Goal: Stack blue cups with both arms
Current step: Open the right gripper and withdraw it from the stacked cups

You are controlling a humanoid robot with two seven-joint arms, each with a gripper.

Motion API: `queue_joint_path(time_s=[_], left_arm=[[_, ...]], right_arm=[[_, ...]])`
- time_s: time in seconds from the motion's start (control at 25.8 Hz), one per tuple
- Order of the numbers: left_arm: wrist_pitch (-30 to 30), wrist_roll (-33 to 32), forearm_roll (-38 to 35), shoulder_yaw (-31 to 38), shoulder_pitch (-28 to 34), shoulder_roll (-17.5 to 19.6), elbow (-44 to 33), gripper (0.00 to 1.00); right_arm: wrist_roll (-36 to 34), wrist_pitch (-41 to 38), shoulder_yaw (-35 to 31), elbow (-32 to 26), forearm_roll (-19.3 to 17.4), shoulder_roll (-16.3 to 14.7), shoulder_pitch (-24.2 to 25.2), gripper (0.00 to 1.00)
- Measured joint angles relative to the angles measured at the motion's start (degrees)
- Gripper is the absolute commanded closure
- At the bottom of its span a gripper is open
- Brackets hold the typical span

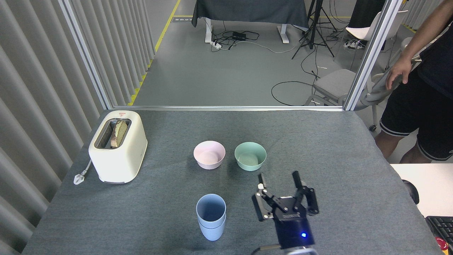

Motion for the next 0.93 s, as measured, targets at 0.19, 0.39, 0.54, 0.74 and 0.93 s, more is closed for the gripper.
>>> queue_joint_path(time_s=[0.19,0.39,0.54,0.74,0.93], left_arm=[[-0.1,0.0,0.0,0.0,-0.3,0.0,-0.1,0.0],[-0.6,0.0,-0.4,0.0,-0.7,0.3,0.2,0.0],[-0.8,0.0,-0.7,0.0,-1.2,0.7,1.0,0.0],[-0.9,0.1,-0.7,0.5,-1.8,0.9,1.7,0.0],[-0.8,0.1,-0.5,0.7,-1.9,1.0,1.8,0.0]], right_arm=[[-7.1,-6.8,-11.2,2.3,-0.4,-2.6,11.5,0.0],[-11.8,-9.3,-15.4,5.9,-0.5,-3.1,19.0,0.0],[-12.7,-9.6,-15.9,8.1,-0.5,-3.6,21.3,0.0],[-13.6,-10.4,-16.0,8.7,-0.5,-4.2,23.5,0.0],[-14.0,-11.2,-16.1,8.8,-0.5,-4.4,24.4,0.0]])
